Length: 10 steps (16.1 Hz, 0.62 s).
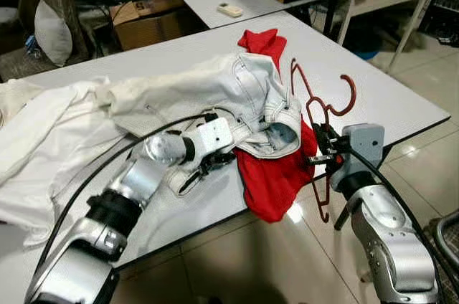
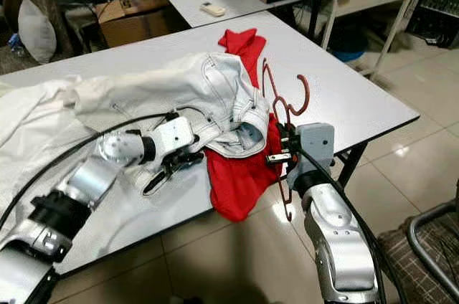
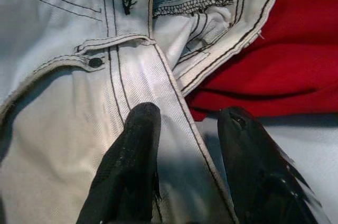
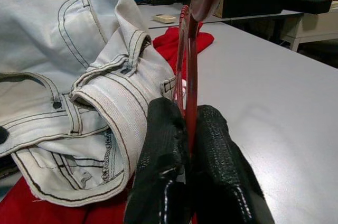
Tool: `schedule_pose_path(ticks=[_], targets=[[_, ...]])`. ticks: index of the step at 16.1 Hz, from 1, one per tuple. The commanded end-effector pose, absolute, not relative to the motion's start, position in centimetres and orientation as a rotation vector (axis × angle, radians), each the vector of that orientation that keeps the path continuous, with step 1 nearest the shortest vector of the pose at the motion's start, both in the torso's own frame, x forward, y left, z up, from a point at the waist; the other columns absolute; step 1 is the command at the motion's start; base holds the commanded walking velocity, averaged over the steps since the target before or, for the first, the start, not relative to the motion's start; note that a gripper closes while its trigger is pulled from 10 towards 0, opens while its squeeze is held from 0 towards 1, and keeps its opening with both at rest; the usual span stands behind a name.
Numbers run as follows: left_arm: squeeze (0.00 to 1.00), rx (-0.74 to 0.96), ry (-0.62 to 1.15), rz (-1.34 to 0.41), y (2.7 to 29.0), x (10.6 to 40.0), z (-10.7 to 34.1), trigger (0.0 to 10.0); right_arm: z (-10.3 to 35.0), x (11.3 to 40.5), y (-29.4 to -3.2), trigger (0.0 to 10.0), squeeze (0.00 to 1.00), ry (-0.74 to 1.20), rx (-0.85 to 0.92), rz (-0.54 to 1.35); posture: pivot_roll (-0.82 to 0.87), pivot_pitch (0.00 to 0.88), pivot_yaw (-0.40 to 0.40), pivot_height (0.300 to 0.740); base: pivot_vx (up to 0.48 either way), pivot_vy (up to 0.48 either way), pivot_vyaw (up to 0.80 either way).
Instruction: Hang hanger
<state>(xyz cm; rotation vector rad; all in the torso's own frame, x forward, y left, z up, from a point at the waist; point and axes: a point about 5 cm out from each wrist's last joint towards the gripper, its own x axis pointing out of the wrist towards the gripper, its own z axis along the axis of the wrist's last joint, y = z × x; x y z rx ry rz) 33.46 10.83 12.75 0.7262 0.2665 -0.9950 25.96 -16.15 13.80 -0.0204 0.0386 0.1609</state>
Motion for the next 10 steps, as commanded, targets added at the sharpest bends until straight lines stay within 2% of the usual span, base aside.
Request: schedule_pose_path(ticks=[1,3,5,6,7,8,10], targets=[[0.00,0.804,0.262,-0.940,11.7,33.6,12.8,10.0,14.1,26.0,-16.1,10.0,0.00,0.028,-0.023,0.162,-0.19,0.000,0.125,0.740,0.000,0.000,0.00],[0.00,0.965,0.198,-0.827,12.9,34.1,12.8,10.0,14.0,26.0,-16.1,10.0,0.00,0.026,-0.016,0.151,-0.19,0.000,0.129,0.740,0.000,0.000,0.00],[0.00,1.043,0.096,-0.760,13.6,34.0,13.7,9.8,14.0,25.9,-16.3,10.0,0.00,0.025,0.000,0.137,-0.19,0.000,0.125,0.740,0.000,0.000,0.00],[0.00,1.021,0.041,-0.741,13.7,33.9,14.3,6.8,14.0,25.9,-16.3,10.0,0.00,0.027,0.001,0.137,-0.18,0.001,0.124,0.740,0.000,0.000,0.00],[0.00,1.006,0.007,-0.717,13.9,34.0,15.0,1.6,13.9,25.9,-16.3,10.0,0.00,0.028,0.000,0.140,-0.18,0.003,0.120,0.740,0.000,0.000,0.00],[0.00,1.013,-0.015,-0.674,14.5,34.2,15.6,0.0,13.9,26.0,-16.2,10.0,0.00,0.028,0.000,0.143,-0.18,0.004,0.120,0.740,0.000,0.000,0.00],[0.00,1.055,-0.009,-0.612,16.0,34.6,16.0,0.0,14.0,26.1,-16.2,10.0,0.00,0.028,0.001,0.146,-0.18,0.004,0.117,0.740,0.000,0.000,0.00]])
